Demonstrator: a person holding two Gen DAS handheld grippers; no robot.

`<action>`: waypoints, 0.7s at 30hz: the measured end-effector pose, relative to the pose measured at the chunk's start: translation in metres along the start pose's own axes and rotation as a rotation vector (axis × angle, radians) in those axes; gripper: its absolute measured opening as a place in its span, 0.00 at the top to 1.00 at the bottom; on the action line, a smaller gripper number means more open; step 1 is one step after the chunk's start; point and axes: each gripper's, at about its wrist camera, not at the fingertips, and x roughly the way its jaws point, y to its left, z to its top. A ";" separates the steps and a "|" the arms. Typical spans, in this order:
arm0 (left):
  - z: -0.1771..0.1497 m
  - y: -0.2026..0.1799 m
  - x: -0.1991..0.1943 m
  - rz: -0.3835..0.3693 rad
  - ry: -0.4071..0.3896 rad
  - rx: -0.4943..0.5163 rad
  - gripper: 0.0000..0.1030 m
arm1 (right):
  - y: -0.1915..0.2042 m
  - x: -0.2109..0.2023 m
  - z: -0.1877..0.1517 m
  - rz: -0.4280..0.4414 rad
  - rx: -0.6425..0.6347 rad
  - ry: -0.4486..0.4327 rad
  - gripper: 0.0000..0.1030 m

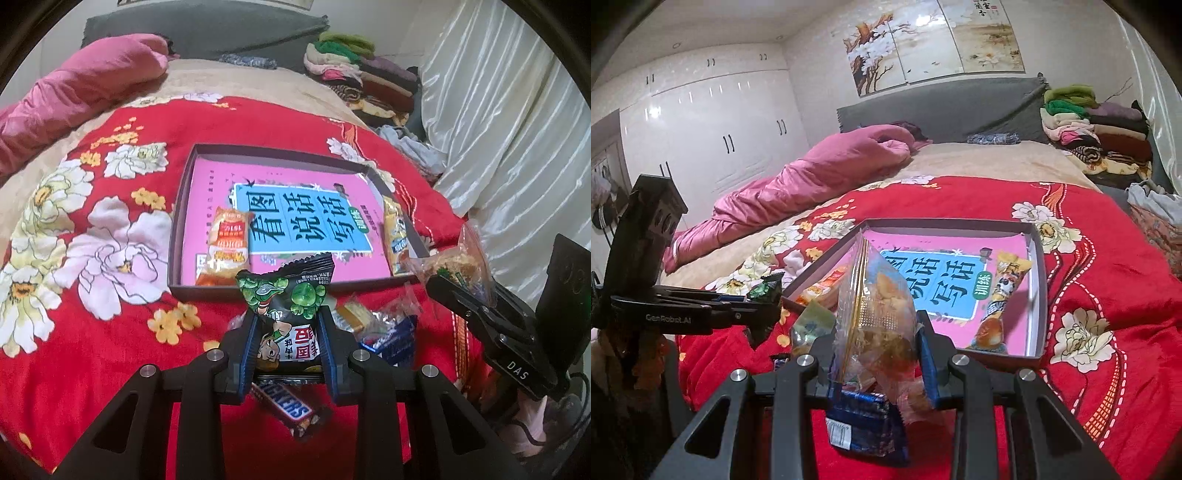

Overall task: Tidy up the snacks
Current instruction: 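Carry the green candy packet with the left tool while the right tool carries the clear bag into the tray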

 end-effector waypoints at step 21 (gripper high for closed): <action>0.025 -0.019 0.015 -0.014 -0.041 0.005 0.70 | -0.020 0.013 0.015 -0.021 0.036 -0.038 0.66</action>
